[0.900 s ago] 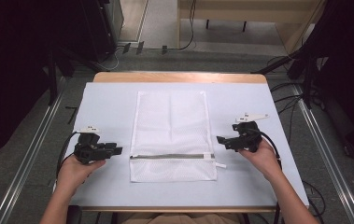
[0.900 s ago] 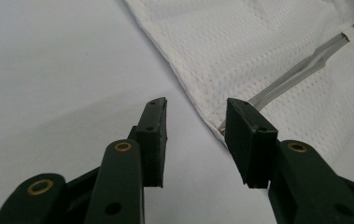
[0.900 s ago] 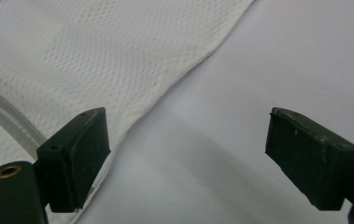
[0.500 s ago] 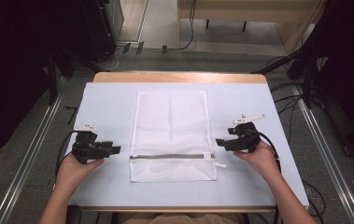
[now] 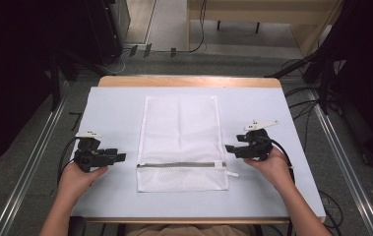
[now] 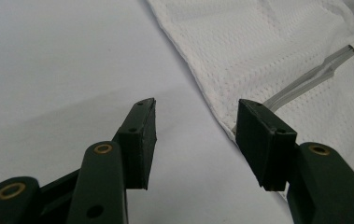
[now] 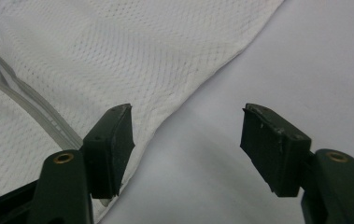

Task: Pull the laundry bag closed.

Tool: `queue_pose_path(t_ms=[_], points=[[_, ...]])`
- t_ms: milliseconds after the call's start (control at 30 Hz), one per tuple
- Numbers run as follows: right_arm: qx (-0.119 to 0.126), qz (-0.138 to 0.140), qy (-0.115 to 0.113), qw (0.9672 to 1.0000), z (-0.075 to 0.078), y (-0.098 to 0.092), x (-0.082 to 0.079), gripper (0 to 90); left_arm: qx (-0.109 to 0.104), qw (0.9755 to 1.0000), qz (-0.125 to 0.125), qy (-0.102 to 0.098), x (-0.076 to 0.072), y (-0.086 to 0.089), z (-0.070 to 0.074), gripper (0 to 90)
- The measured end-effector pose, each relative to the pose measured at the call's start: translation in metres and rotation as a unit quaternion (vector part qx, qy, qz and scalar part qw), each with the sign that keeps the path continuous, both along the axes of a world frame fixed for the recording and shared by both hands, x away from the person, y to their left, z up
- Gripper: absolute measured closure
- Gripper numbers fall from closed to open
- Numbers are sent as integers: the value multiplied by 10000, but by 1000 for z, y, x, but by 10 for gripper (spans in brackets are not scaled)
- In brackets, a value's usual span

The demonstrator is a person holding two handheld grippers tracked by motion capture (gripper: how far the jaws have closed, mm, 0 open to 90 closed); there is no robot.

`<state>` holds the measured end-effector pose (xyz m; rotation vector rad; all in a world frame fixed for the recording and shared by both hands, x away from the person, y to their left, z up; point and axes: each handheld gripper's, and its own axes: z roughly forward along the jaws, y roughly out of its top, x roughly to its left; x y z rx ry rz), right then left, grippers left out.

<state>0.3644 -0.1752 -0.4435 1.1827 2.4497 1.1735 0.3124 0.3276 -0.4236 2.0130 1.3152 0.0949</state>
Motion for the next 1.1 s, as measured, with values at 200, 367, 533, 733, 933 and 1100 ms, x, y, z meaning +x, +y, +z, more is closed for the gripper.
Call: queue_pose_path(t_ms=[200, 367, 533, 733, 933, 1100], points=[[18, 22, 83, 10000, 2, 0, 0, 428, 27, 10000, -86, -36, 0, -1, -1, 470], [91, -1, 156, 9998, 3, 0, 0, 467, -12, 10000, -66, 13, 2, 1, -1, 461], [20, 19, 155, 9999, 3, 3, -1, 465, -38, 10000, -16, -8, 3, 3, -2, 425], [37, 14, 221, 9997, 2, 4, -3, 461, -17, 10000, -40, -57, 3, 2, -1, 405], [-2, -5, 305, 9995, 2, 5, -5, 469, -5, 9999, -83, -98, 3, 0, 0, 404], [20, 89, 228, 9997, 6, 11, -9, 481, 21, 9999, -83, -92, 3, 2, -1, 397]])
